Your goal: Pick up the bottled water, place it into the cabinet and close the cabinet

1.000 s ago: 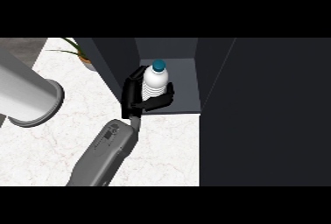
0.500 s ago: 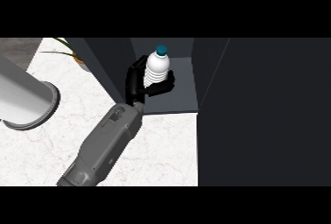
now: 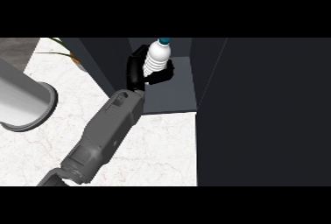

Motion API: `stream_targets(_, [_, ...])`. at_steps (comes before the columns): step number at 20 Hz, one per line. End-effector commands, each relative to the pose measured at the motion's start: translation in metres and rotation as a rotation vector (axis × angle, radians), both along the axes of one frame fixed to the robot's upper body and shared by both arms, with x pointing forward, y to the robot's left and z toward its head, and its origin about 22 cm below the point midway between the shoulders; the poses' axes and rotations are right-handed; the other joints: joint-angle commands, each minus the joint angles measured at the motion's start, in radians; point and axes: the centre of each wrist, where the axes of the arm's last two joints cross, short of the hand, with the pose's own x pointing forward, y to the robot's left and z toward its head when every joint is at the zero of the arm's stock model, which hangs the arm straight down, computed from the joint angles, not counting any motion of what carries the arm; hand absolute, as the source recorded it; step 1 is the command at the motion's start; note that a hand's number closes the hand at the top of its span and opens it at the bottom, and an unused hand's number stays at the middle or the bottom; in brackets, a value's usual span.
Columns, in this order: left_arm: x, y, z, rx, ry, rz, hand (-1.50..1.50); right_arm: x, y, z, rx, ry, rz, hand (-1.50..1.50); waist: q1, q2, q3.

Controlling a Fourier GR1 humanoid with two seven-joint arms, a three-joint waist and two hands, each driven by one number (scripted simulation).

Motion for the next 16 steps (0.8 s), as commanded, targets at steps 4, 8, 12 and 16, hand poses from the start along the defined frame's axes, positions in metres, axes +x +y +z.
stream_targets(4, [0.014,0.008,0.003,0.097,-0.014,0.013,-1.5,-0.001,0.012,0.012,0.067,-0.047,0.031,-1.5,-0.002,0.005,0.0])
stream_targets(8, [0.016,0.0,0.005,0.117,0.027,0.025,-1.5,0.002,0.017,0.016,0.048,-0.064,0.041,-1.5,-0.014,0.008,0.0])
stream_targets(12, [0.027,0.009,0.021,0.126,0.033,0.035,-1.5,0.002,0.008,0.013,0.061,-0.066,0.052,-1.5,-0.01,0.007,0.001])
stream_targets(16, [0.026,-0.004,0.026,0.1,-0.027,-0.024,-1.5,0.006,0.02,0.009,0.058,-0.06,0.049,-1.5,-0.004,0.009,0.0])
